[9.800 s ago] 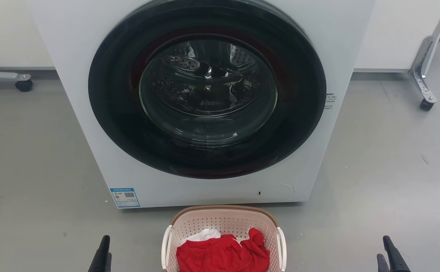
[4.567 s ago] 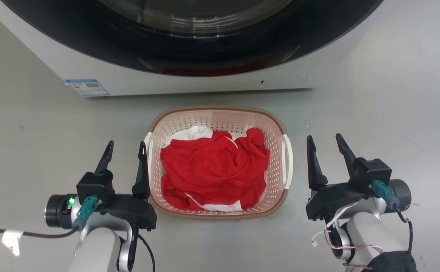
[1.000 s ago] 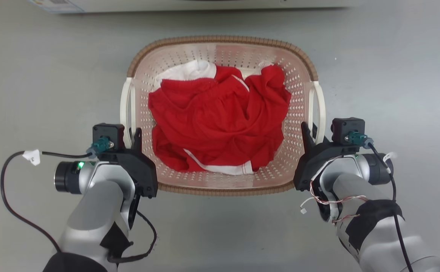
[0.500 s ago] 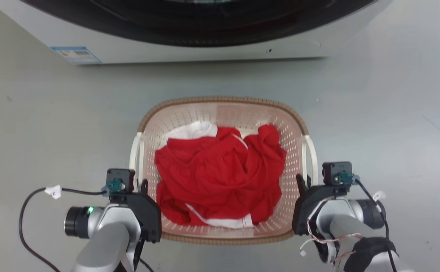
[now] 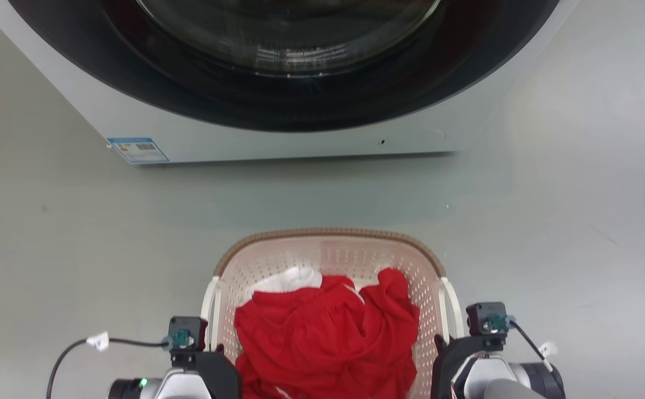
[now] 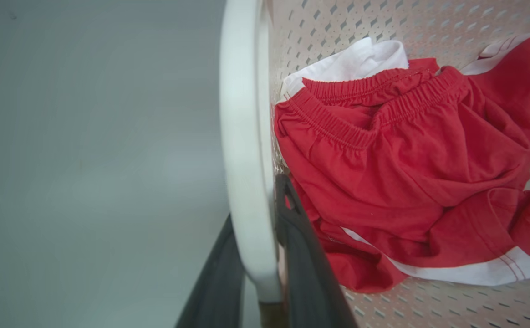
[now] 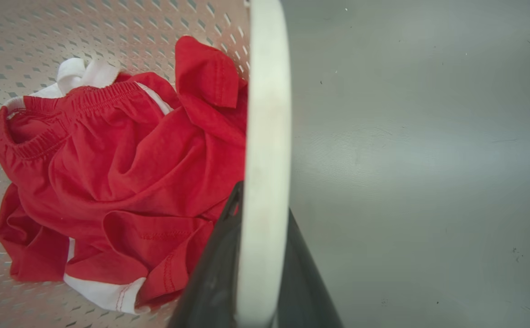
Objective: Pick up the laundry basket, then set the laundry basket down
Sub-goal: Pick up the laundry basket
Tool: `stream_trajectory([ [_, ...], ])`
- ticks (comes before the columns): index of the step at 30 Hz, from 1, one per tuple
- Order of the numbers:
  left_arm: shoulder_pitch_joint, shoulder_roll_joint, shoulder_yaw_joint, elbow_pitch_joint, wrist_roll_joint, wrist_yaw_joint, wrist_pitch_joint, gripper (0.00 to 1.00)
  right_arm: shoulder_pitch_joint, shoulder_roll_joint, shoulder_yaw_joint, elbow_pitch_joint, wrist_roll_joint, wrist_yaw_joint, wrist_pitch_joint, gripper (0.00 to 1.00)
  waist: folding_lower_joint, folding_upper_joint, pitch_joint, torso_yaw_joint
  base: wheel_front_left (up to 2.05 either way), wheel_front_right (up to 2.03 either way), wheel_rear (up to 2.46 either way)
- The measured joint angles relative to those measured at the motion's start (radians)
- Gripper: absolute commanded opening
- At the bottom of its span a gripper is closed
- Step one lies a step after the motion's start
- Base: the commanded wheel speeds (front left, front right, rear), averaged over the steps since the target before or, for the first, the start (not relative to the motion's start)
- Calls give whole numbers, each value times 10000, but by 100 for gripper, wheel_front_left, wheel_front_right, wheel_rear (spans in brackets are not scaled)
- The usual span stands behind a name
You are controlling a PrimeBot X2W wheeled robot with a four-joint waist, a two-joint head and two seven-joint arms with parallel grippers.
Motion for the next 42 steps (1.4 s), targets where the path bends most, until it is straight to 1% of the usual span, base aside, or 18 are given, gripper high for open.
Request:
stream_trajectory([
  [14, 1086, 59, -623, -251, -761, 205, 401, 0, 942, 4, 481, 44, 545, -2, 385, 0, 1, 0, -1328, -24, 0, 0, 0],
  [15, 1240, 63, -704, -251, -784, 263, 414, 0, 1071, 4, 556, 38, 625, -2, 464, 0, 1, 0, -1514, -26, 0, 0, 0],
  [26, 1941, 92, -1160, -293, -1076, 349, 656, 0, 1880, -2, 928, -50, 1110, -4, 644, 0, 1, -1, -2501, -76, 0, 0, 0],
  [42, 2456, 142, -1584, -368, -1572, 479, 832, 0, 2391, -10, 1323, -50, 1607, -46, 802, 0, 2, 0, -3369, -287, 0, 0, 0],
])
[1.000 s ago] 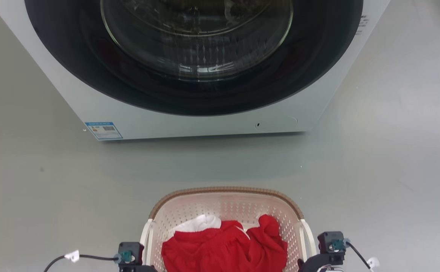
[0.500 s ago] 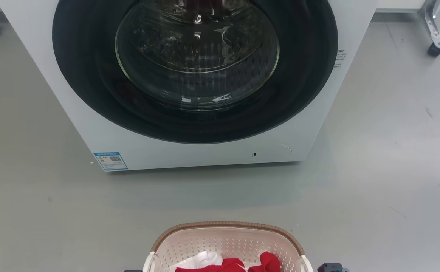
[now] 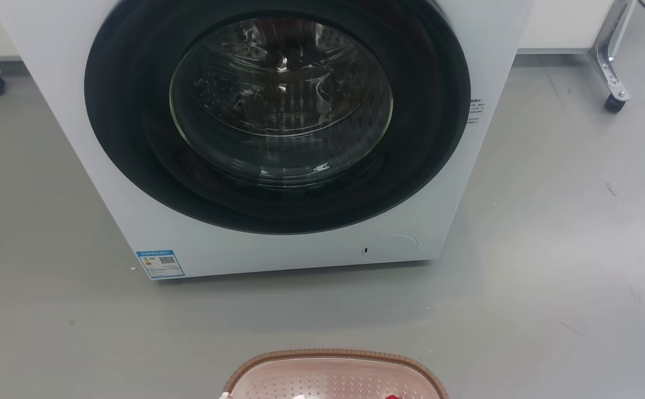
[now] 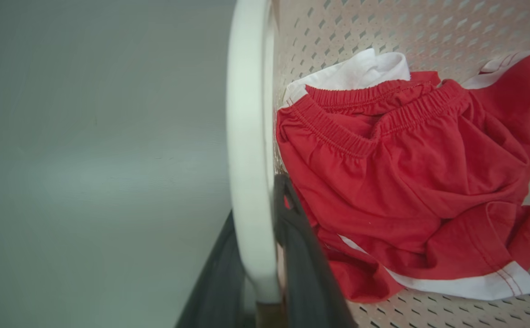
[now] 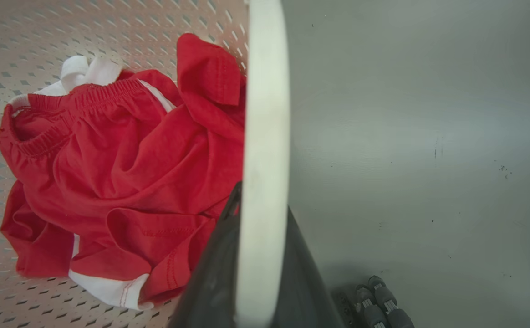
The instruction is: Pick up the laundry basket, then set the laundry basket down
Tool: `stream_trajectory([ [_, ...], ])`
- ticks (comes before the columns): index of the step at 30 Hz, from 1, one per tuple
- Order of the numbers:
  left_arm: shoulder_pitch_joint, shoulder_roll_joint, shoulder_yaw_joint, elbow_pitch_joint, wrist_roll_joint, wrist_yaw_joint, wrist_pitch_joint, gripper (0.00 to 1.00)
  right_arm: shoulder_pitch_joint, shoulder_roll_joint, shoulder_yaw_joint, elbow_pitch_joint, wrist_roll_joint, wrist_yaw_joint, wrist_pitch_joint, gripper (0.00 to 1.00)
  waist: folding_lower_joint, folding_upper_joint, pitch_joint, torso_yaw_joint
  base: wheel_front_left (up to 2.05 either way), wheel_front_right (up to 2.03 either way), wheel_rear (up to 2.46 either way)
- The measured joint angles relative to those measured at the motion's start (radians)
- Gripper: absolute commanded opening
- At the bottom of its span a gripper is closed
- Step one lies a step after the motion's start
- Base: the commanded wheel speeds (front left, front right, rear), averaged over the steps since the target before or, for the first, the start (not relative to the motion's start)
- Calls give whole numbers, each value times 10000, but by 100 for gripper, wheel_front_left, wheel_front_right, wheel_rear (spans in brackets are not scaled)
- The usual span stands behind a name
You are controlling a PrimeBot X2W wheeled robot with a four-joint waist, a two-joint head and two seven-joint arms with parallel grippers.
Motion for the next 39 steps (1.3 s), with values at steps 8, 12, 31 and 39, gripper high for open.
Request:
stream_trajectory([
  [8, 22, -2, -174, -84, -163, 44, 56, 0, 70, 4, 119, 157, 155, 0, 0, 0, 0, 0, -198, -44, 0, 0, 0],
  [12, 21, -6, -236, -77, -391, 54, 86, 0, 54, 8, 184, 199, 236, 0, -2, 0, 0, 1, -190, -29, 0, 0, 0],
  [31, -10, -19, -385, 23, -640, 132, 98, 0, -159, 27, 476, 324, 518, 2, -4, 0, 0, 1, -65, 89, 0, 0, 0],
  [39, -306, -19, -399, 86, -683, 142, 84, 0, -390, 29, 485, 324, 679, 2, -90, 0, 0, 1, 265, 132, 0, 0, 0],
])
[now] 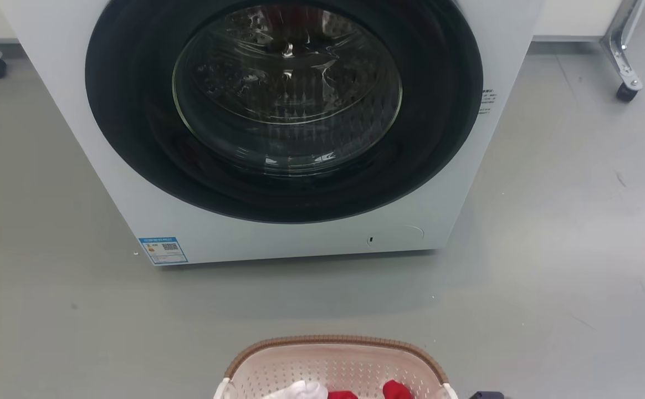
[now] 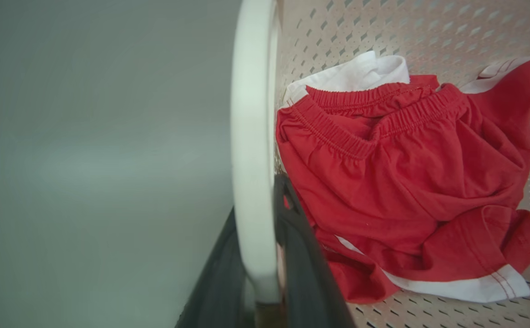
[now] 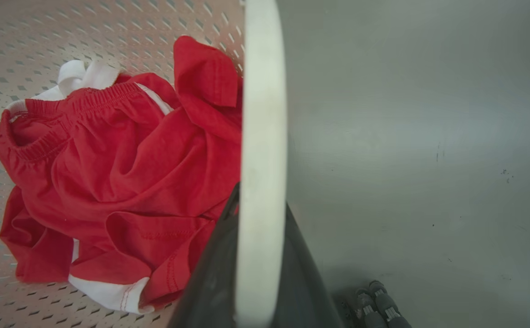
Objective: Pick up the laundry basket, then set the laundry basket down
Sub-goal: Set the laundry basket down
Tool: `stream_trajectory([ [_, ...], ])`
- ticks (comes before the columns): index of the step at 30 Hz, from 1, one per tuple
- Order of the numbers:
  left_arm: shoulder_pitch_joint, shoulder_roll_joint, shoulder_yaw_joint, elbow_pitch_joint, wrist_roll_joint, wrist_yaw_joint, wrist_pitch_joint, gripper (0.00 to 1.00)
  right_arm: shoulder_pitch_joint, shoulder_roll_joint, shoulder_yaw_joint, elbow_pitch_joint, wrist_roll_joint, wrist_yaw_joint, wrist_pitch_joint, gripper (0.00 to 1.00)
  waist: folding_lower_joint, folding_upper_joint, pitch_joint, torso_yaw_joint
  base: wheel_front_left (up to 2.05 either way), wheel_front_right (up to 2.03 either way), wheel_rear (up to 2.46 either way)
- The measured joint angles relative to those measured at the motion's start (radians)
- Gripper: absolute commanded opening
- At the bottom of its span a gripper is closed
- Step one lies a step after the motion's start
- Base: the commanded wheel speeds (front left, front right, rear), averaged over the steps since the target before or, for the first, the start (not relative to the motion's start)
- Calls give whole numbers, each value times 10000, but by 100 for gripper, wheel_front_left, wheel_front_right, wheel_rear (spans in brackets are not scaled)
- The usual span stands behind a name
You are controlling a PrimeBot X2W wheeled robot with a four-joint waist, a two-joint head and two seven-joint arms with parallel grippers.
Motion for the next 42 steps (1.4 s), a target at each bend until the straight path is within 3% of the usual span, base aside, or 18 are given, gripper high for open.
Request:
stream_trajectory([
  [13, -1697, -19, 265, 121, 0, 4, -192, 0, -1833, -2, -184, 199, 71, 0, -234, 0, 2, 1, 1208, 29, 0, 0, 0],
  [42, -5202, 6, 673, 290, 151, 77, -734, 0, -5580, -12, -263, 859, -453, 13, -725, 0, 2, 2, 5272, 230, 0, 0, 0],
])
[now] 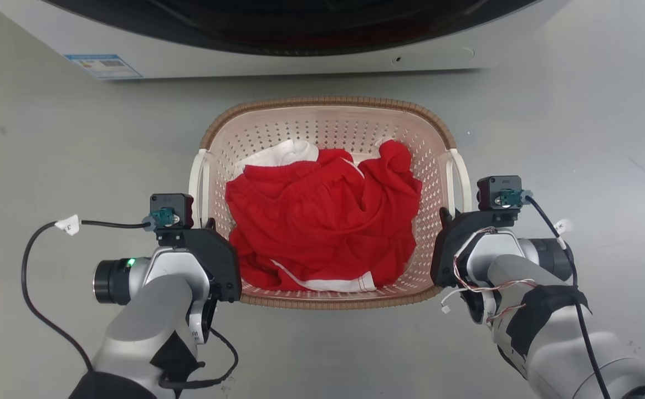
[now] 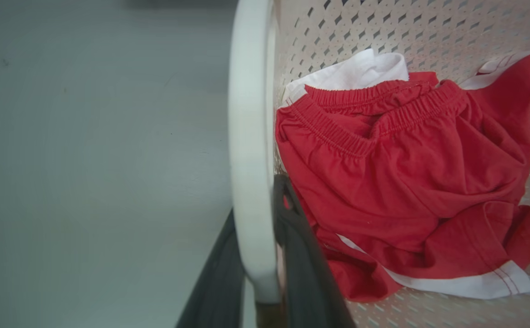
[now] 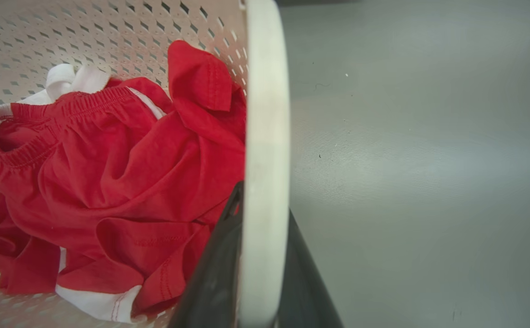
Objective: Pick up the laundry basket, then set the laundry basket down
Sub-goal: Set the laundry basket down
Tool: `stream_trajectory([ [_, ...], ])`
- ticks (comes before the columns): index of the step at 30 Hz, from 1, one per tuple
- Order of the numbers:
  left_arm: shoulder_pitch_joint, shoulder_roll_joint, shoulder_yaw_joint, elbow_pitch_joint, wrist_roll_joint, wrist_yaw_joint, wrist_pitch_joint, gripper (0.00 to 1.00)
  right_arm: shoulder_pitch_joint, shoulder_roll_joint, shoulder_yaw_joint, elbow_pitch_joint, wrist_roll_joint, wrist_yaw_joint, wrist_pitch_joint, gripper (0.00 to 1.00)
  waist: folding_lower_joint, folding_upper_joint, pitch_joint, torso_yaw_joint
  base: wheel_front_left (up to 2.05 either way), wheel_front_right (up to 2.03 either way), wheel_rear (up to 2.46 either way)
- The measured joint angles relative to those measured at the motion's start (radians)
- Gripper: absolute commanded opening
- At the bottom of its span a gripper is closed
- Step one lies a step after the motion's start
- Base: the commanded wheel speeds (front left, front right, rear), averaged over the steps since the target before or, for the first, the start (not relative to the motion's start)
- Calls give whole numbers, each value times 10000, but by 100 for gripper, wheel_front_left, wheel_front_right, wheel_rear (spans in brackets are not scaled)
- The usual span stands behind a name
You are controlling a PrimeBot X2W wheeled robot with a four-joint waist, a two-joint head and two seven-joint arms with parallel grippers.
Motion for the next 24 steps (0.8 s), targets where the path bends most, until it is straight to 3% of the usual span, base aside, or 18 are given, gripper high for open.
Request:
stream_trajectory([
  [21, -1028, 23, 125, 336, 102, -2, -610, 0, -962, 0, 111, 127, -140, 33, -552, 2, -1, -1, 1633, 19, 0, 0, 0],
  [22, -1075, 23, 125, 351, 105, -2, -673, 0, -982, 0, 125, 127, -142, 33, -600, 34, -1, -1, 1652, 17, 0, 0, 0],
  [23, -1126, 29, 125, 362, 123, -2, -740, 47, -992, -4, 148, 128, -182, 33, -619, 85, -2, -1, 1671, 15, 0, 0, 0],
  [24, -1195, 27, 127, 382, 148, 0, -779, 92, -1007, -2, 167, 127, -199, 46, -673, 100, -2, -1, 1693, 12, 0, 0, 0],
])
